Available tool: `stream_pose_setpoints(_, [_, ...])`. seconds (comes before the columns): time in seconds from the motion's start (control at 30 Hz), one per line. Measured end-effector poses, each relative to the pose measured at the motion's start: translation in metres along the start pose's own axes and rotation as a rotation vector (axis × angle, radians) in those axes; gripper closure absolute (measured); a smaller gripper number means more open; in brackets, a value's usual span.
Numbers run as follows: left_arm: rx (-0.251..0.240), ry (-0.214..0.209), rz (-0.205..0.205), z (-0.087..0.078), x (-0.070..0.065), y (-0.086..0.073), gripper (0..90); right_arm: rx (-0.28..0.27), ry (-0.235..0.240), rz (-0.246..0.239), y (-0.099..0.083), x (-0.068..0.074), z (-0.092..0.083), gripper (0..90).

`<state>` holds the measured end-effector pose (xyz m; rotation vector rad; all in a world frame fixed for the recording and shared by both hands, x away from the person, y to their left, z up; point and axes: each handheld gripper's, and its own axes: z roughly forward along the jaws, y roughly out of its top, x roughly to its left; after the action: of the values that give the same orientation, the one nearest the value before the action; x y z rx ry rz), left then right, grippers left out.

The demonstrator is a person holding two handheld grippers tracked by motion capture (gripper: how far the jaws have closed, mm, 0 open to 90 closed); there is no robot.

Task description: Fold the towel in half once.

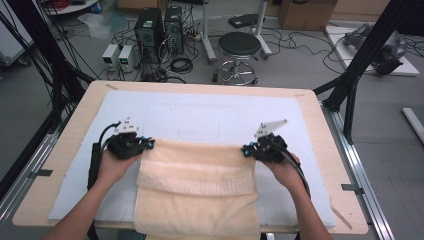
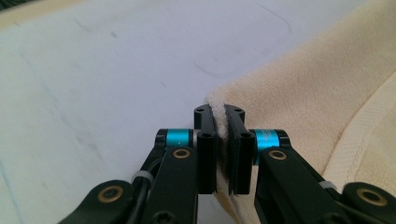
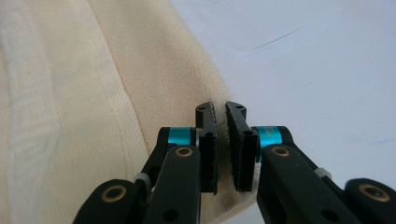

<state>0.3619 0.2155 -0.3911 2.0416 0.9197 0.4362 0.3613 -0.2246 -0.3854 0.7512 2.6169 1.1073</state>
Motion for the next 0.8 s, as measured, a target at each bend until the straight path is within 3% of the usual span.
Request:
stream_pose_setpoints(0.1, [0.002, 0.050, -0.007, 0.012, 0.013, 0.025, 84.1, 0.018, -0.039, 0.015, 0.021, -0.024, 0.007, 84.2])
stream_pose_setpoints(0.2, [-0.040, 0.088, -0.039, 0.018, 0.026, 0.049, 84.2, 0.002, -0.068, 0.056, 0.038, -0.048, 0.006, 84.2])
stream_pose_setpoints(0.37, [-0.083, 0.104, -0.034, 0.024, 0.038, 0.083, 84.1, -0.016, -0.117, 0.080, 0.061, -0.074, -0.001, 82.4])
stream_pose_setpoints(0.43, [-0.062, 0.073, -0.057, 0.028, 0.042, 0.079, 82.2, -0.031, -0.113, 0.100, 0.061, -0.079, 0.001, 75.7])
stream_pose_setpoints(0.5, [-0.014, 0.060, -0.055, 0.033, 0.045, 0.072, 73.4, -0.019, -0.097, 0.124, 0.056, -0.081, 0.006, 65.3])
stream_pose_setpoints(0.63, [-0.014, 0.051, -0.063, 0.031, 0.046, 0.052, 63.7, -0.003, -0.074, 0.117, 0.041, -0.075, 0.012, 58.7])
stream_pose_setpoints(0.8, [0.000, -0.021, -0.070, 0.031, 0.039, 0.030, 60.0, 0.024, -0.049, 0.110, 0.025, -0.061, 0.019, 52.8])
